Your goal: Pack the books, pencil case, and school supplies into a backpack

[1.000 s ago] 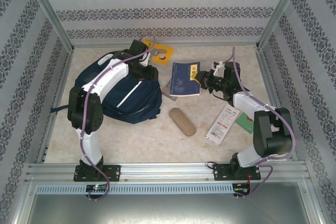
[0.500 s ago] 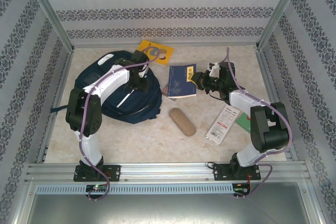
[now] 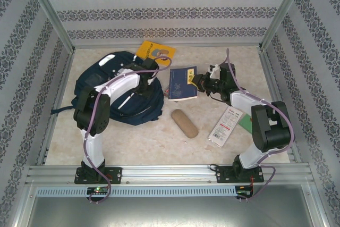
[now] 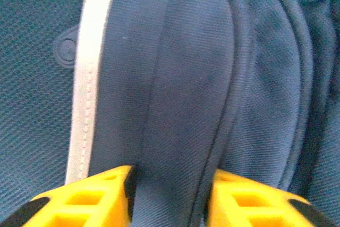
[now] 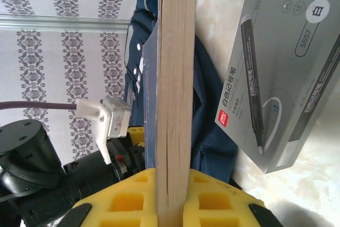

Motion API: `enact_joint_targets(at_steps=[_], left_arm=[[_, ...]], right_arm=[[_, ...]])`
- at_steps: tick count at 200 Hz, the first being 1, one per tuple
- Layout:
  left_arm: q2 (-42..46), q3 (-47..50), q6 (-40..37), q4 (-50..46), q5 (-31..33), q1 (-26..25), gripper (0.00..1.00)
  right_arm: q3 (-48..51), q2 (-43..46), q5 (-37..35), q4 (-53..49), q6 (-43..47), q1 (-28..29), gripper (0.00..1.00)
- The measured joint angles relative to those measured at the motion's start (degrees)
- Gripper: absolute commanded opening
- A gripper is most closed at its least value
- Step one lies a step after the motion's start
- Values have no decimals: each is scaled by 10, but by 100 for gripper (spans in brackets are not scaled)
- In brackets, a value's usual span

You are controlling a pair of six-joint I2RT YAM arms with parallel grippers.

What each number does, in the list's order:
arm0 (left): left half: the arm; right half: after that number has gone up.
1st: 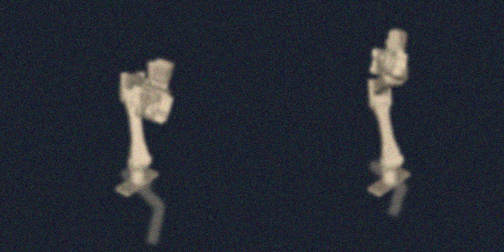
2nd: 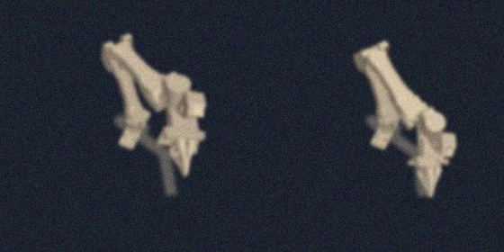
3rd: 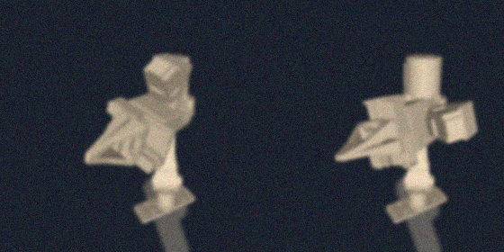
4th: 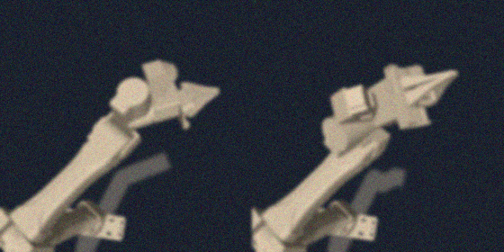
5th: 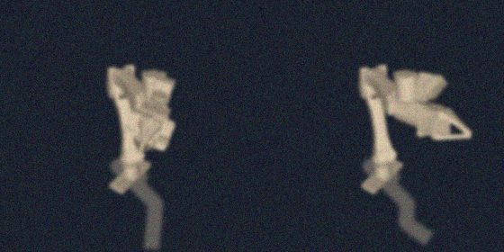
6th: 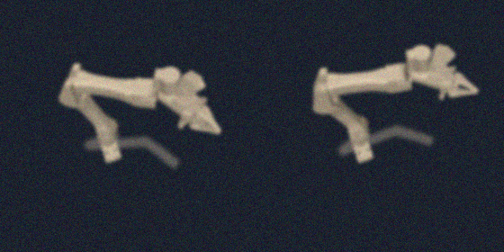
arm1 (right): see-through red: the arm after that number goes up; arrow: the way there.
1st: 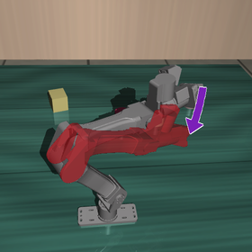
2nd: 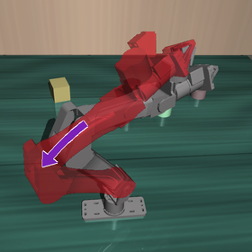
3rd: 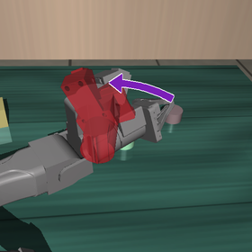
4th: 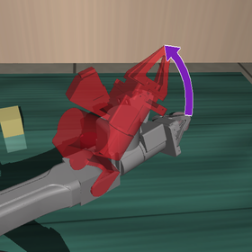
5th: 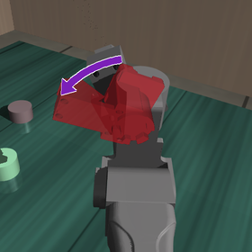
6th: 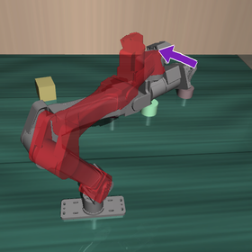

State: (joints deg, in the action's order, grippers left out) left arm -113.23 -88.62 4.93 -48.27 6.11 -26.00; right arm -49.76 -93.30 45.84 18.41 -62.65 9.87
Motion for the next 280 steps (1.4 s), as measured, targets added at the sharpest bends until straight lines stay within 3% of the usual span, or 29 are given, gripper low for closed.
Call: enact_joint_targets(at_steps=[13,80,135,179,252,280], left_arm=[[-2,0,-3,1,7,-7,0],[35,-4,16,-3,8,-2,0],[110,-76,58,-24,-51,56,0],[117,-101,91,-28,-115,85,0],[117,-114,121,-34,-193,123,0],[117,-118,125,-38,-207,130,0]], right_arm=[[0,-3,0,2,0,1,0],[-18,-19,-3,3,-3,19,0],[-27,-47,-20,22,-20,65,0],[-78,-123,-50,72,-62,135,0],[-233,-276,-171,153,-142,232,0],[-307,-332,-239,156,-155,257,5]])
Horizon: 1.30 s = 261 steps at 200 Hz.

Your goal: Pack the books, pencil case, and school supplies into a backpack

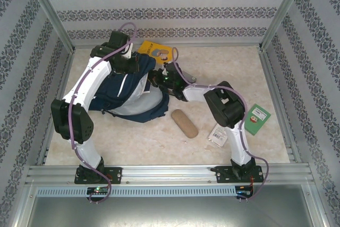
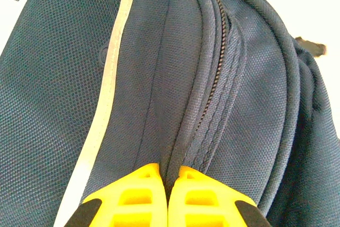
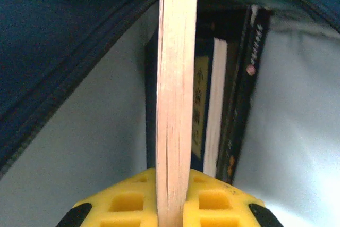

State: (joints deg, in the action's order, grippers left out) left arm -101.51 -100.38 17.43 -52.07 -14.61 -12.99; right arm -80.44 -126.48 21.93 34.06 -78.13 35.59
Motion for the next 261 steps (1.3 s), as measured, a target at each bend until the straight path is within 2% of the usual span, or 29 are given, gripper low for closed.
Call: enact_joint_targets(at_steps=[39,53,65,81,120,126,131,180,208,261], left_arm=[[0,-2,3,-3,-8,2,0],[0,-2,3,-3,-13,3,0],[0,-2,4,-3,-13,4,0],[0,-2,5,-4,-12,5,0],[3,-2,7,-5,-19,14,0],[4,-2,7,-5,-20,15,0],[4,-2,7,-5,-22,16,0],[7,2,7,-4,-33,25,0],[12,16,7,2,-35,27,0],[36,62,-10,9,-20,27,0]], right_arm=[[-120,-86,-78,-17,-23,36,4],[-160,-116,-94,-27,-33,49,10],[-182,-137,-106,-34,-43,58,18],[-199,-154,-111,-41,-45,67,38],[-194,-148,-113,-43,-44,71,54],[-185,-141,-112,-45,-42,70,64],[-175,-133,-110,-48,-39,69,67],[-78,-26,-97,-110,9,50,70],[-37,31,-83,-120,31,39,62],[87,126,-76,-168,90,13,63]])
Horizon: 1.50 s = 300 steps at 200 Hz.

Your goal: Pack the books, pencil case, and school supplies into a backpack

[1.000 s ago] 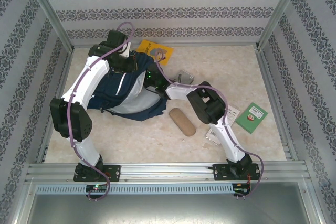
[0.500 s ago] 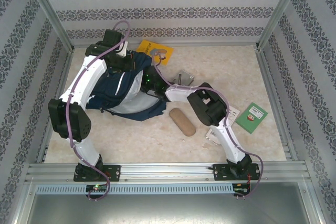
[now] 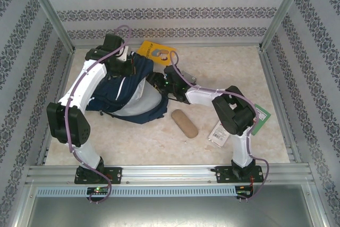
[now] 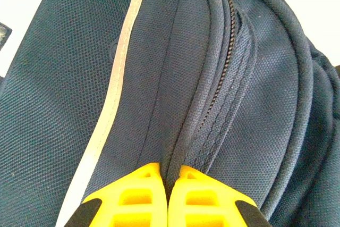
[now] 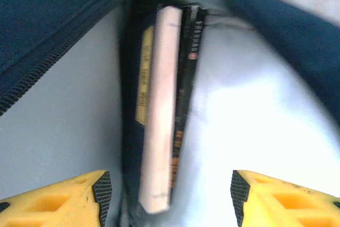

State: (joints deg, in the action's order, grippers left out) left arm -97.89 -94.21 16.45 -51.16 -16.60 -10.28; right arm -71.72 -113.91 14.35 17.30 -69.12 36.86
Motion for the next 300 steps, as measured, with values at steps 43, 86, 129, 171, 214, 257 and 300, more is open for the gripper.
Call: enact_joint_targets(at_steps=[43,86,129,171,214,257,300], left_arm=[[36,57,-26,2,26,0,20],[37,64,-16,17,14,0,66],[6,29,16,65,-7,-7,91],[-109,-71,54,123,-23,-33,98],[-280,-235,101,148,-26,-56,97],[-418,-380,165,167,-14,-66,96],[-500,-426,243,228,-7,-75,94]], right_arm=[[75,122,-21,-76,77,-38,63],[103,245,-68,-165,161,-82,74],[117,310,-94,-243,227,-143,98],[131,368,-101,-297,260,-180,98],[131,419,-106,-337,275,-203,98],[131,457,-106,-360,275,-221,98],[130,463,-105,-376,273,-225,98]])
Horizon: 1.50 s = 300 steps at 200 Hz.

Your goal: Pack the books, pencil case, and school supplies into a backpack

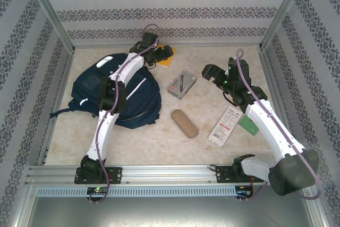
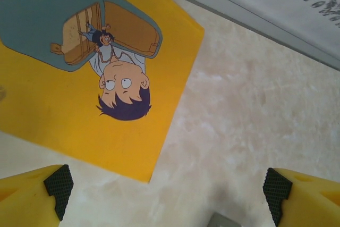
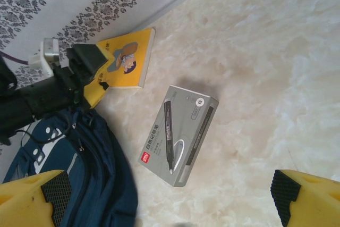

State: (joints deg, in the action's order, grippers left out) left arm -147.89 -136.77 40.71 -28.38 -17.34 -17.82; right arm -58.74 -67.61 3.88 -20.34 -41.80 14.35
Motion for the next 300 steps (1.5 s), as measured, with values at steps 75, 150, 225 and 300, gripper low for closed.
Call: enact_joint_targets(at_steps=[75,150,225,300], left_arm=[[-42,0,105,119,7,-13,91],[-84,-45,182,160,36,-21,91],[-21,32,183,80,43,-23,91],[169,325,119,52,45,-47,90]], right_arm=[[0,0,13,-12,-4,0,98],[2,1,26,-18,-4,-8,98],[3,-14,46,-22,-1,-15,98],[-78,-140,55,-35,17,-10,98]])
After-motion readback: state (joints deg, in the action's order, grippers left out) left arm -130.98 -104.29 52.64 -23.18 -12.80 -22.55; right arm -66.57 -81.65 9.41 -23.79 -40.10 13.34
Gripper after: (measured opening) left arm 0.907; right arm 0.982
